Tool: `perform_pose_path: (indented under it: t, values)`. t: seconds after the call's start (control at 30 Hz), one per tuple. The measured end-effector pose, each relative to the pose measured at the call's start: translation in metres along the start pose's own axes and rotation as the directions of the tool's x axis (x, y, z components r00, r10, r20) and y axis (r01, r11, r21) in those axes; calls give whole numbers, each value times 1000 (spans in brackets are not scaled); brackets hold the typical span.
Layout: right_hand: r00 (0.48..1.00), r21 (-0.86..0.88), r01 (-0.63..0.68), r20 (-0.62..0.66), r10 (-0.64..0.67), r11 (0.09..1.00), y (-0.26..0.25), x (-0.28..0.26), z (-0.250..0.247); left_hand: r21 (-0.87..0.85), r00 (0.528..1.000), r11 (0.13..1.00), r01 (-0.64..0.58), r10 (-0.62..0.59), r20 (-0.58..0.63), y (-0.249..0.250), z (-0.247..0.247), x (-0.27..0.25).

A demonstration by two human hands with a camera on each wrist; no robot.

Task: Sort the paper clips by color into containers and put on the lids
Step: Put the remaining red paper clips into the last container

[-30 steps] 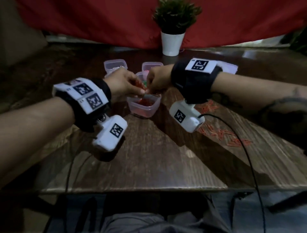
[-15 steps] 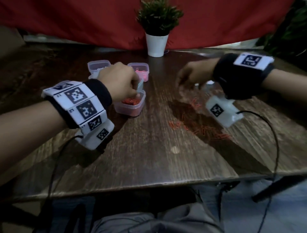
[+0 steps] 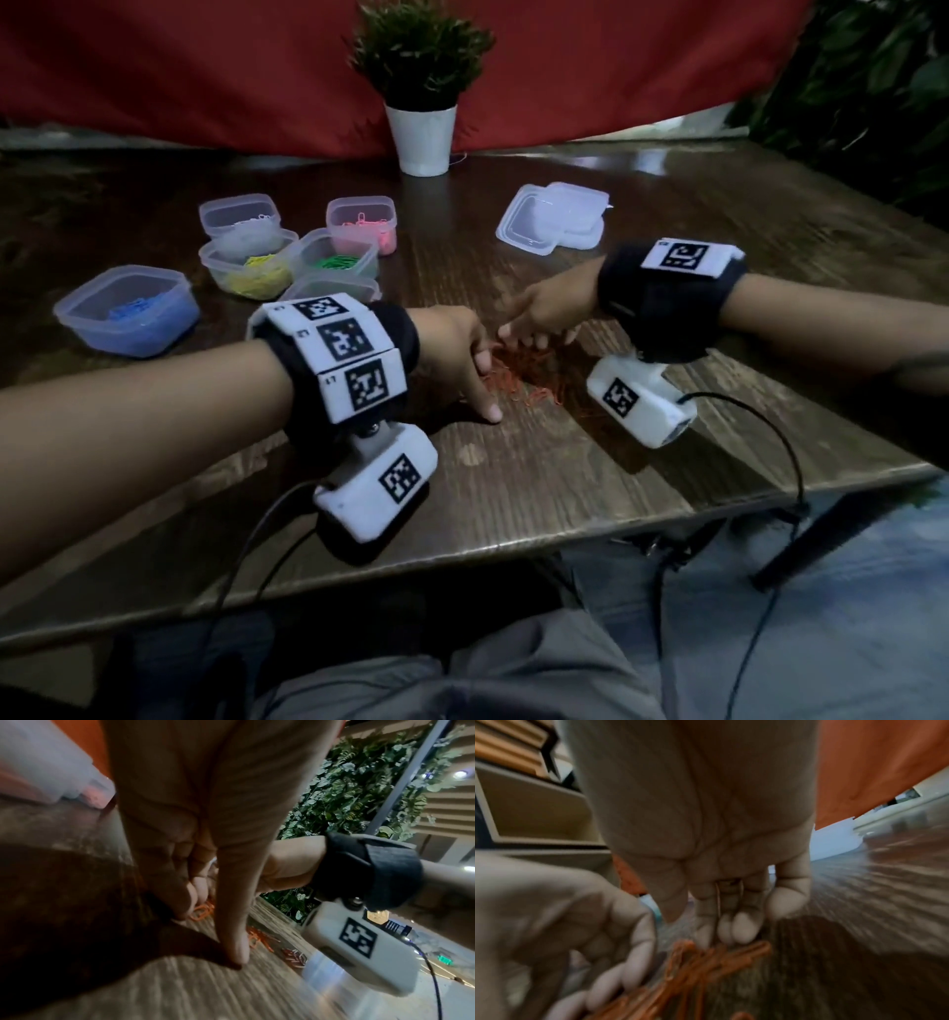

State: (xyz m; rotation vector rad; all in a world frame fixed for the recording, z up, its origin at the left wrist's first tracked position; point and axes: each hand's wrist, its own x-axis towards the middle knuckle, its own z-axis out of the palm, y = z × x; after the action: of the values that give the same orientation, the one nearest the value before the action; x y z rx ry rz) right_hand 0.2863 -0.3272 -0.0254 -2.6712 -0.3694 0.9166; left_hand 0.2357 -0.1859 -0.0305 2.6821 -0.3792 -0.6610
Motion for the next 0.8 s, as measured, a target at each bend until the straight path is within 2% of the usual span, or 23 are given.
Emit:
perform_pose_path:
  t: [0.03, 0.13, 0.17, 0.23, 0.3, 0.37, 0.4, 0.47, 0.5, 0.57, 0.63, 0.7, 0.8]
  values:
    - [1000, 31, 30, -8, -30, 999, 5, -4, -2, -16, 1000, 1000, -1, 1, 7, 0, 0, 1]
    - [976, 92, 102, -202, -82, 991, 22, -7, -16, -76, 1000, 997, 20, -20, 3, -5, -6, 2]
    - [970, 81, 107, -229, -86, 991, 24, -6, -18, -90, 999, 996, 29, -31, -21, -7, -9, 2]
    - [979, 52, 127, -165, -116, 991, 19, 0, -13, -95, 998, 994, 46, -51, -47, -9, -11, 2]
    - [982, 36, 188, -35, -187, 982, 10, 3, -2, -36, 998, 998, 43, -45, -35, -6, -9, 1]
    - [969, 23, 235, 68, -236, 972, 8, -6, 3, -5, 999, 1000, -13, 13, -29, 2, -4, 0]
    - [964, 23, 252, 78, -253, 967, 12, -15, 2, -10, 999, 999, -38, 38, -22, 7, -2, -1]
    - [958, 16, 281, 57, -282, 959, 26, -37, -3, 5, 998, 998, -68, 69, -9, 17, 4, -4]
    - [967, -18, 250, 60, -248, 968, 36, -48, -5, 25, 998, 997, -68, 68, -11, 20, 7, -5]
    - [989, -210, 132, 97, -114, 969, 52, -61, -3, 69, 998, 996, -60, 63, -30, 25, 14, -4]
    - [991, -382, 132, 66, -115, 915, 60, -62, 8, 121, 995, 989, -80, 88, -56, 31, 19, -2]
    - [976, -311, 209, 4, -218, 927, 60, -56, 13, 142, 991, 984, -104, 115, -66, 37, 20, 1]
    - [966, -132, 247, -46, -255, 960, 59, -49, 14, 91, 988, 986, -137, 143, -63, 41, 17, 5]
